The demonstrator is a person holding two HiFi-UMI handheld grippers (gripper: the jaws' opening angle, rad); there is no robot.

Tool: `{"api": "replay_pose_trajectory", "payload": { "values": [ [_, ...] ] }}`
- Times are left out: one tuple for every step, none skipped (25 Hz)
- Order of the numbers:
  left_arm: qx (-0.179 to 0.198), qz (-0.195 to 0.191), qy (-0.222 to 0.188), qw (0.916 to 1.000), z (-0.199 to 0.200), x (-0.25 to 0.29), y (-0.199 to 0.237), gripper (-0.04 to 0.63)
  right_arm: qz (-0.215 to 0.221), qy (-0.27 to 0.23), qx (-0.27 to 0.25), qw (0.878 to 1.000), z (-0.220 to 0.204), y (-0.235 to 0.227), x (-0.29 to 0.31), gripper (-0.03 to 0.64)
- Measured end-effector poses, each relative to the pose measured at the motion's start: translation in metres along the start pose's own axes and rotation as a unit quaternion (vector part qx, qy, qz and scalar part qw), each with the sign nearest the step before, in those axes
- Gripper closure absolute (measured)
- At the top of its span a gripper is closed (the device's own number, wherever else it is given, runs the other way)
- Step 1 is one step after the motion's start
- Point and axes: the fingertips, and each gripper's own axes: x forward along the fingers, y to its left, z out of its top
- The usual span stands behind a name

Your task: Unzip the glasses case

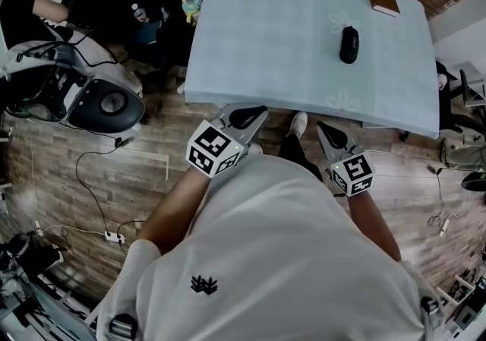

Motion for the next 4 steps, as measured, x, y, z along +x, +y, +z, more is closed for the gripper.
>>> {"api": "replay_pose_trajectory", "payload": {
  "values": [
    [0.0, 0.0, 0.0, 1.0, 0.0001, 0.0009, 0.0011, 0.535, 0.0, 0.001, 0.0, 1.0, -0.0003, -0.0009, 0.0008, 0.614],
    [-0.001, 0.0, 0.0, 1.0, 0.0003, 0.0018, 0.0021, 0.535, 0.0, 0.001, 0.001, 1.0, -0.0006, -0.0017, 0.0015, 0.614],
    [-0.001, 0.0, 0.0, 1.0, 0.0006, 0.0028, 0.0031, 0.535, 0.0, 0.001, 0.002, 1.0, -0.0008, -0.0026, 0.0022, 0.614],
    [-0.001, 0.0, 0.0, 1.0, 0.0009, 0.0037, 0.0041, 0.535, 0.0, 0.001, 0.003, 1.0, -0.001, -0.0034, 0.0028, 0.614]
  ]
}}
